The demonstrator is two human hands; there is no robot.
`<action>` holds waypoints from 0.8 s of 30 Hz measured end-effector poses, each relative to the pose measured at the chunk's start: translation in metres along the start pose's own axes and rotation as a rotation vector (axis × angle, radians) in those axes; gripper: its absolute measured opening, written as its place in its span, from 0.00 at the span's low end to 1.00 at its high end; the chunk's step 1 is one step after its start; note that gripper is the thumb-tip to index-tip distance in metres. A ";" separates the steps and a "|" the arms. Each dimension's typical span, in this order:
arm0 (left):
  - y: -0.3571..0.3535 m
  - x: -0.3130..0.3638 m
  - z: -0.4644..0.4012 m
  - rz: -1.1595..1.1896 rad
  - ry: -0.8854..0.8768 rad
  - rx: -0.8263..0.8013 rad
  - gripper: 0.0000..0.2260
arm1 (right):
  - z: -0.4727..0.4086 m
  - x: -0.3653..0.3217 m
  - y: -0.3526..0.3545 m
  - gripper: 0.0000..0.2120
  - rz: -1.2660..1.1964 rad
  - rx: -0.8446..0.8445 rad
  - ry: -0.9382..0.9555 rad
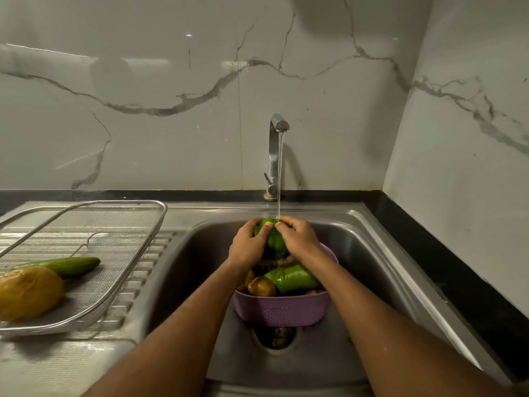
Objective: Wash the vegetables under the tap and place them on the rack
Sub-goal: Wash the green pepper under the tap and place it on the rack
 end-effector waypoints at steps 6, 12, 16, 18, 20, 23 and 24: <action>-0.013 0.012 0.014 -0.062 -0.066 -0.072 0.16 | 0.009 0.002 0.019 0.16 0.133 0.166 -0.022; -0.019 0.005 0.014 -0.142 -0.026 -0.181 0.26 | 0.010 0.005 0.027 0.15 0.084 0.178 -0.067; -0.019 0.006 0.018 -0.037 0.013 -0.184 0.27 | 0.007 0.008 0.016 0.12 -0.012 0.080 -0.070; -0.013 0.008 0.017 0.057 0.021 -0.144 0.25 | 0.005 0.007 0.006 0.18 -0.066 0.030 -0.056; -0.009 0.006 0.013 0.079 0.028 -0.108 0.23 | 0.004 0.005 0.000 0.22 -0.078 0.017 -0.019; -0.013 0.010 0.018 0.096 0.023 -0.134 0.19 | 0.003 -0.005 0.011 0.18 0.082 0.121 0.110; -0.015 0.012 0.021 0.102 0.013 -0.152 0.19 | 0.004 -0.009 0.018 0.15 0.154 0.186 0.154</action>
Point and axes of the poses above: each hand's wrist, its own z-axis away from the middle knuckle, its own y-axis out of the back of the hand, x = y × z, the point moved 9 cm from there along -z, towards the middle knuckle, and after that the axes turned 13 degrees about y, right-handed, at the moved point
